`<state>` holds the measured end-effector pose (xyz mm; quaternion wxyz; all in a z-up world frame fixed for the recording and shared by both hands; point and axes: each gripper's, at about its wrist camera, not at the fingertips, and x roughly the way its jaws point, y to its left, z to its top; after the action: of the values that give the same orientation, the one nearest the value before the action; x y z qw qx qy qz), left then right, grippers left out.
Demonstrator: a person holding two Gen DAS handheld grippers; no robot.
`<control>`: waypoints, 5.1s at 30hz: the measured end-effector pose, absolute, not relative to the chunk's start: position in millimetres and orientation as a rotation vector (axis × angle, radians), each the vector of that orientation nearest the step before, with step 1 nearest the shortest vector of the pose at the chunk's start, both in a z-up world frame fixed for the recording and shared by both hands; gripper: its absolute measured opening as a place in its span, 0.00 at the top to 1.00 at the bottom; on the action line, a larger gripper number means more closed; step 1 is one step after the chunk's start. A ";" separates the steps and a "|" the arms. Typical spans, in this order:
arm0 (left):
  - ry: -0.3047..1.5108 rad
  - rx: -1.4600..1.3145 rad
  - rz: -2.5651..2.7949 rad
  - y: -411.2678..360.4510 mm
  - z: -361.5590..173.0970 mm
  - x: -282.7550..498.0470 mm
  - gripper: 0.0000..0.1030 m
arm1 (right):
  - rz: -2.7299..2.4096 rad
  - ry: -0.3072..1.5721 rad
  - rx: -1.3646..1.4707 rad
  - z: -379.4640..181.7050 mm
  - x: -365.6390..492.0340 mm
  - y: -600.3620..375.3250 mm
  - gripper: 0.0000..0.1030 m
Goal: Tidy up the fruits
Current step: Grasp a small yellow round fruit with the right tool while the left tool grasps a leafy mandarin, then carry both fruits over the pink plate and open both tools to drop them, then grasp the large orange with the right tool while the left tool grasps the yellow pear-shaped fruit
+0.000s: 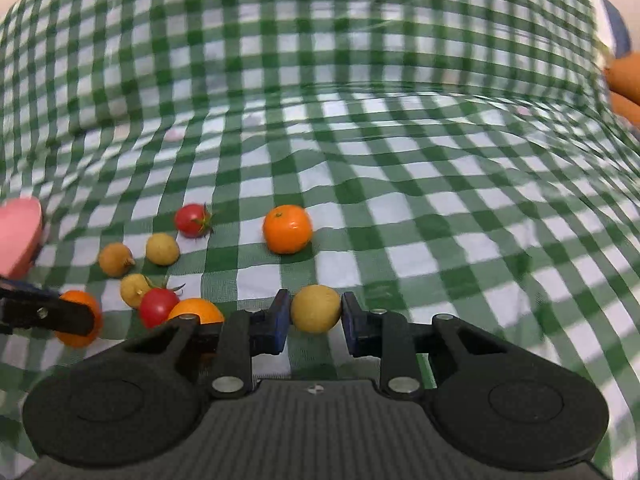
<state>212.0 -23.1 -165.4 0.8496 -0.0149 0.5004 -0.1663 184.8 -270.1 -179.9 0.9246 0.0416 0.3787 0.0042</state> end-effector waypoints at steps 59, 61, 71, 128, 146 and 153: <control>0.989 -0.176 0.050 260.0 -121.7 204.5 0.60 | 0.449 0.798 -0.086 -113.5 198.3 20.4 0.72; 1.005 -0.169 0.053 261.4 -135.6 218.8 0.60 | 0.447 0.809 -0.097 -126.7 214.5 27.1 0.72; 1.050 -0.143 0.058 259.9 -177.8 247.7 0.59 | 0.452 0.844 -0.123 -167.1 240.3 42.7 0.72; 1.056 -0.370 0.157 333.9 -178.4 138.9 0.92 | 0.365 1.001 0.265 -169.9 184.6 10.2 0.84; 0.885 -0.182 0.106 271.1 -51.7 -14.6 0.00 | 0.315 0.804 0.132 -23.4 12.3 -21.9 0.01; 0.839 -0.089 0.000 208.1 -18.6 -53.1 0.00 | 0.200 0.637 0.139 18.9 -51.0 -60.1 0.01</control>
<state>-53.1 208.1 -18.6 0.9123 -0.0431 0.4072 0.0000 -51.0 -60.1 18.9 0.9425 0.0680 0.3123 0.0982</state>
